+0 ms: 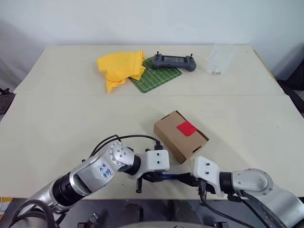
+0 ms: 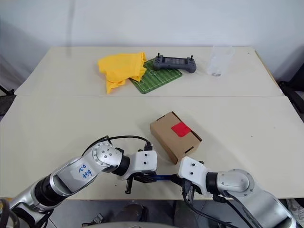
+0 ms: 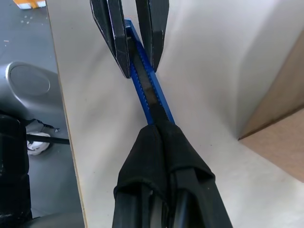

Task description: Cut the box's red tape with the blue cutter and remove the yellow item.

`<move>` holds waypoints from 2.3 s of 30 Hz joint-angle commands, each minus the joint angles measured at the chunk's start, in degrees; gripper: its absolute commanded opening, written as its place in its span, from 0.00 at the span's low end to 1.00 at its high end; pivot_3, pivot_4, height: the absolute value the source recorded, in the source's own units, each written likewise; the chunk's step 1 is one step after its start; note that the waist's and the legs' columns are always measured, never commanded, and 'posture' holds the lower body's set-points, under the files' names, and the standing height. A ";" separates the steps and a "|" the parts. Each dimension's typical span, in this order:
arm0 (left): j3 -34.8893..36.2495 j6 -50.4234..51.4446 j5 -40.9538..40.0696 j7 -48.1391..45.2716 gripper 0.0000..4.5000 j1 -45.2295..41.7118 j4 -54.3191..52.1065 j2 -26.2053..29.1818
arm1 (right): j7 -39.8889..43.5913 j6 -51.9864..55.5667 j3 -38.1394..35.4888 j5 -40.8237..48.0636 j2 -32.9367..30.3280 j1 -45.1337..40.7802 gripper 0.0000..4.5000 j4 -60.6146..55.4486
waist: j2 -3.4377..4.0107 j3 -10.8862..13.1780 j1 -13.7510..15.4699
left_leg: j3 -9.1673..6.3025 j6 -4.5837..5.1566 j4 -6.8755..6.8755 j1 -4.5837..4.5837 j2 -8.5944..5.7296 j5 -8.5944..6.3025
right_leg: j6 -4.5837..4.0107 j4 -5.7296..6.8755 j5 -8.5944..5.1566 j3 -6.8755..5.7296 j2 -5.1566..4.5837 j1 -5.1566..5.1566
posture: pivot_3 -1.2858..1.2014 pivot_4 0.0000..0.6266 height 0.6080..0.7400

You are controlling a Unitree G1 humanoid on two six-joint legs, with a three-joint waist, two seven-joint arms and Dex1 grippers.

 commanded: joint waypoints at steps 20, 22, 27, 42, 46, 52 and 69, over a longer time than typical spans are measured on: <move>-0.97 -9.90 1.57 1.36 0.09 1.13 1.68 3.13 | 5.17 4.58 -7.01 11.34 1.07 -1.63 0.01 -2.93 | -0.02 -0.01 0.14 | -0.02 0.02 0.02 -0.04 -0.03 0.00 | 0.00 -0.02 0.00 0.00 -0.02 -0.01 | 0.52 0.24 1.00; 2.75 -17.87 0.86 0.13 0.09 3.00 1.99 4.29 | 6.59 8.76 -20.20 27.48 0.38 1.49 0.04 -4.79 | 0.01 0.01 0.15 | -0.02 0.02 0.00 -0.05 -0.02 -0.01 | 0.00 -0.04 0.00 0.00 -0.03 -0.02 | 0.52 0.24 1.00; 10.63 -36.35 -2.58 -6.21 0.09 7.58 1.44 6.02 | 3.14 17.55 -41.90 52.40 -8.13 5.94 0.36 -3.82 | 0.03 0.04 0.09 | -0.01 0.01 -0.04 -0.01 0.09 -0.04 | -0.03 -0.05 0.00 0.05 -0.03 0.01 | 0.52 0.24 1.00; 13.57 -42.97 -2.86 -10.37 0.09 1.18 3.94 -0.04 | -21.39 15.25 -35.29 94.24 -43.65 8.22 0.99 13.44 | 0.20 0.14 0.86 | 0.07 0.27 0.03 -0.27 0.16 -0.16 | 0.08 -0.58 0.11 -0.21 -0.05 0.03 | 0.52 0.24 1.00; 13.45 -42.43 -1.82 -9.69 0.09 1.68 4.44 -0.49 | -20.70 15.05 -26.66 94.24 -43.00 -0.83 0.99 14.48 | 0.21 0.15 1.37 | 0.13 0.28 0.06 -0.40 0.14 -0.17 | 0.11 -0.67 0.13 -0.49 -0.05 -0.10 | 0.52 0.24 1.00; 12.91 -41.90 -0.78 -9.36 0.09 2.15 4.46 -1.05 | -23.80 17.10 -14.53 94.24 -37.31 -14.57 0.99 15.23 | 0.21 0.15 1.54 | 0.10 0.24 0.07 -0.43 0.16 -0.15 | 0.11 -0.67 0.13 -0.49 -0.04 -0.13 | 0.52 0.24 1.00; 11.95 -41.08 1.03 -9.19 0.09 1.09 5.42 -3.56 | -32.18 19.99 -2.03 94.24 -27.80 -25.91 0.49 16.02 | 0.22 0.15 1.67 | 0.10 0.19 0.90 -1.28 0.10 -0.13 | 0.12 -0.02 0.24 -0.47 -0.04 -0.88 | 0.52 0.24 1.00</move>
